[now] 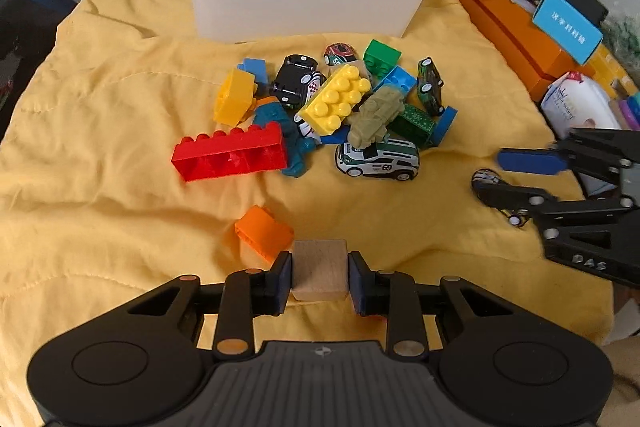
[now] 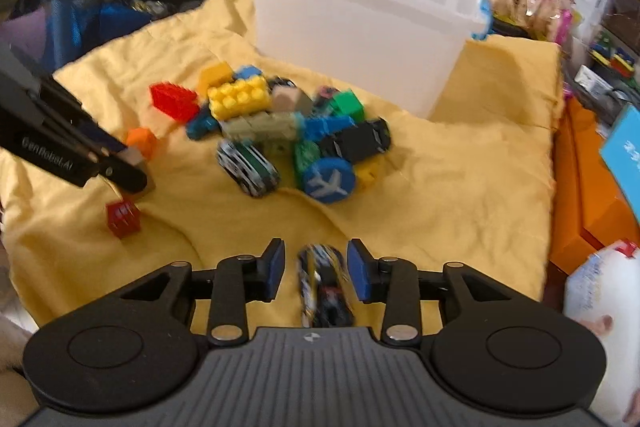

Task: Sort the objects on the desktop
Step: 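Grasp the white-green toy car with the left gripper while the right gripper holds the black car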

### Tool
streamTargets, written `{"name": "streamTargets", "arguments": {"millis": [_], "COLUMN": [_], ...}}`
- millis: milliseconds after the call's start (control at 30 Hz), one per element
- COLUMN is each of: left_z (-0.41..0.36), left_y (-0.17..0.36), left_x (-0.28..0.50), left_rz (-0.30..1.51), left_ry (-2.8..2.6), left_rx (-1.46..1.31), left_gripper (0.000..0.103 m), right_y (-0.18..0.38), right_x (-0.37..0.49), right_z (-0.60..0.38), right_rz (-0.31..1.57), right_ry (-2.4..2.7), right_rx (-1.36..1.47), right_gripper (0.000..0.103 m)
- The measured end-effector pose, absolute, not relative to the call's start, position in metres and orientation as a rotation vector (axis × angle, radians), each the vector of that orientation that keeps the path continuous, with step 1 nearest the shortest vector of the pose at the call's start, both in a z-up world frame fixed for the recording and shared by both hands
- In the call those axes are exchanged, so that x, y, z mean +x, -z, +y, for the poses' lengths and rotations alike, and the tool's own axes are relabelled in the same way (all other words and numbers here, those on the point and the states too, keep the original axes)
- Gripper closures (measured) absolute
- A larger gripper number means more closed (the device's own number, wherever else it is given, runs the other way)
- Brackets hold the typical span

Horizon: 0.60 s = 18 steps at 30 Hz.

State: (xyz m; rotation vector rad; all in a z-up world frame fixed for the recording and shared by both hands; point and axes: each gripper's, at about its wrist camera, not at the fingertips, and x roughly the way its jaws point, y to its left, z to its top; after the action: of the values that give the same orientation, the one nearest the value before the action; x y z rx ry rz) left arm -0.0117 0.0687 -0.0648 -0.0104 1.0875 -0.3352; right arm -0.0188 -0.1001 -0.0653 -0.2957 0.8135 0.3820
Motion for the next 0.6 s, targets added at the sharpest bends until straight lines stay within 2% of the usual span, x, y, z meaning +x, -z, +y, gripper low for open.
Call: {"name": "streamTargets", "arguments": {"millis": [67,133,433,600], "left_z": [0.07,0.066,0.046,0.045], "left_y": [0.058,0.05,0.049,0.05], "left_x": [-0.014,-0.018,-0.028,-0.029], "left_rz": [1.066,1.036,1.036,1.032], "left_ry": [0.33,0.327,0.365,0.364], "left_rx": [-0.048,-0.062,-0.042,-0.057], "left_gripper": [0.061,0.058,0.057,0.056], "right_y": [0.064,0.065,0.093,0.091], "right_x": [-0.014,-0.006,0.033,0.03], "right_z": [-0.094,-0.083,-0.048,-0.053], "right_rz": [0.802,0.784,0.779,0.84], "right_ry": [-0.439,-0.498,-0.573,-0.609], "right_rx": [-0.278,-0.301,-0.386,-0.338], "right_gripper": [0.064,0.065,0.064,0.071]}}
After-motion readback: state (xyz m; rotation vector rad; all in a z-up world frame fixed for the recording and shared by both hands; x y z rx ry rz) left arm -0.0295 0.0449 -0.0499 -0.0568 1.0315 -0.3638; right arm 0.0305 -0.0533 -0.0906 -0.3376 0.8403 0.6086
